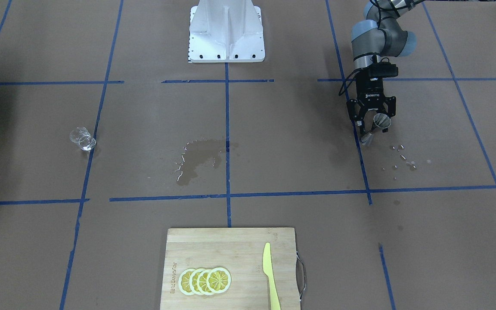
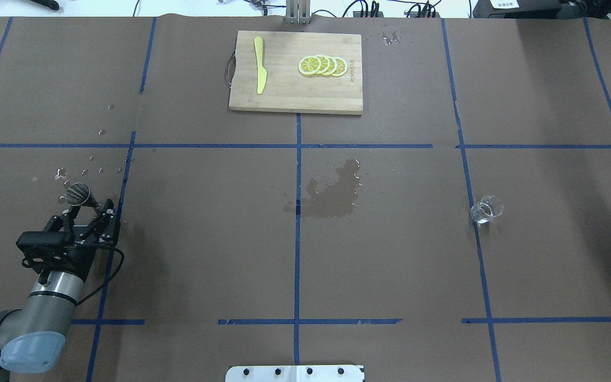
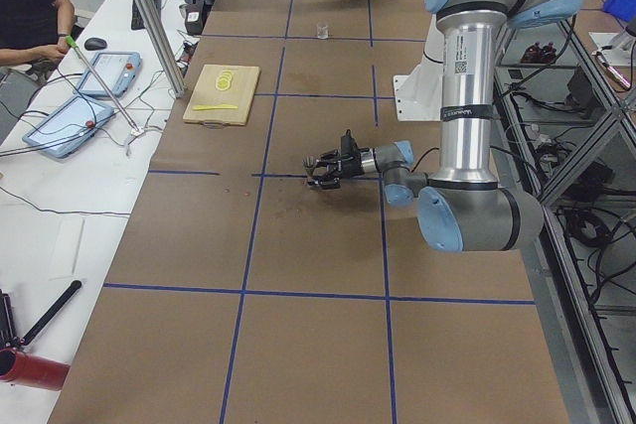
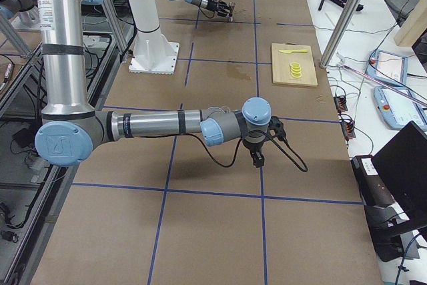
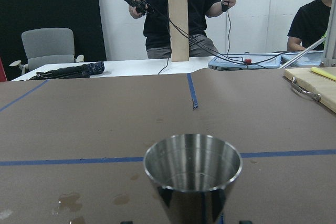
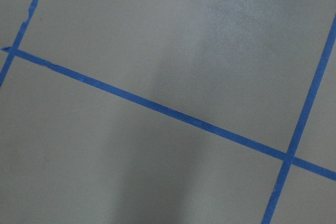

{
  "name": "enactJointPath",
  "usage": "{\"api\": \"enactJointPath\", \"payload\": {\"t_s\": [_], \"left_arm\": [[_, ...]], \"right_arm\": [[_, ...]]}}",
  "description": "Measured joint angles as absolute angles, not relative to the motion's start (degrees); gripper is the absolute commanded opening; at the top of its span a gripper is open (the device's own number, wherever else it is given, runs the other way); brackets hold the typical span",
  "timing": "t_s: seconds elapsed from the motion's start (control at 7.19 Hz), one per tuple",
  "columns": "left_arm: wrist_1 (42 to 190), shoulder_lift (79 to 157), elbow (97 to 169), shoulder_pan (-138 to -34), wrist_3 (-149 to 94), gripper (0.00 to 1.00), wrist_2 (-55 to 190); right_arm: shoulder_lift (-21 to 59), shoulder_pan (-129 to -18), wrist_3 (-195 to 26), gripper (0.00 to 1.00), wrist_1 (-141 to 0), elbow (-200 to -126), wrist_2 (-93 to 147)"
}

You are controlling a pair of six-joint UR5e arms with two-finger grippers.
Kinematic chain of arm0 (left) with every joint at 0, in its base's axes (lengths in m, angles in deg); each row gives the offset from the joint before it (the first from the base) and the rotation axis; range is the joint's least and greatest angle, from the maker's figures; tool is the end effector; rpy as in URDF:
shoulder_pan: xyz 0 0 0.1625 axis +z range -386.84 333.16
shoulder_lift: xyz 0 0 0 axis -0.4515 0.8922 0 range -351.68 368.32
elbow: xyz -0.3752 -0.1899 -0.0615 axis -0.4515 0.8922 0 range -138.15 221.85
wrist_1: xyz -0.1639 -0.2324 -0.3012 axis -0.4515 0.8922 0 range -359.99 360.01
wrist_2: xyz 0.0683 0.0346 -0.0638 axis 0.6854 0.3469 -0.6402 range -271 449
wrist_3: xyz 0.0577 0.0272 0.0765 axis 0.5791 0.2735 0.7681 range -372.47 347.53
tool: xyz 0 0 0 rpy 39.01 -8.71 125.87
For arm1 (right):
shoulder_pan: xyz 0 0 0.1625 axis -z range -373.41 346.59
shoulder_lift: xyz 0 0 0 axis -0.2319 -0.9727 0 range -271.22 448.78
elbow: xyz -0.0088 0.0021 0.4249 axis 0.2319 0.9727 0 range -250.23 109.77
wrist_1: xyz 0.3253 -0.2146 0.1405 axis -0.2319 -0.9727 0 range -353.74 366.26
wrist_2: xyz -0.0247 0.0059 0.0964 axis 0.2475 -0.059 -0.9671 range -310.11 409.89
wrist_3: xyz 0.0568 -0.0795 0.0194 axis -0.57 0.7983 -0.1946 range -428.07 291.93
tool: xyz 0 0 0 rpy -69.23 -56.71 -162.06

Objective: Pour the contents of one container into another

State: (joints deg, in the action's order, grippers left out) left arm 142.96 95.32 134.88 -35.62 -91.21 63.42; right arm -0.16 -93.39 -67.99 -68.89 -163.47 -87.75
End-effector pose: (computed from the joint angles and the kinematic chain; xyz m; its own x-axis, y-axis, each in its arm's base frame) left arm 0.4248 -0.2914 0.5330 0.7357 -0.0281 -0.6768 0.6462 0.3287 0.6888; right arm -0.0309 -0.5177 0.5886 0.6212 -0.3574 0.6974 0.1652 0.9297 0.3293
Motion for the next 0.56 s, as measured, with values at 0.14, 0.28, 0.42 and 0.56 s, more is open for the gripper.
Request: {"api": "enactJointPath", "payload": {"t_s": [0.14, 0.28, 0.42, 0.56], "left_arm": [[143.1, 95.9, 134.3, -35.7, -91.2, 0.65, 63.5], [143.2, 96.1, 134.0, -35.9, -91.2, 0.58, 63.5], [143.3, 96.1, 134.0, -36.1, -91.1, 0.53, 63.5], [143.3, 96.1, 133.9, -36.3, -91.1, 0.46, 63.5]], "right_arm": [[-0.2, -93.4, -68.0, 1.00, -68.9, -163.5, -87.8], [-0.2, -93.4, -68.0, 1.00, -68.9, -163.5, -87.8], [-0.1, -93.4, -68.0, 1.00, -68.9, -163.5, -87.8], [-0.1, -93.4, -68.0, 1.00, -68.8, -163.5, -87.7]]}}
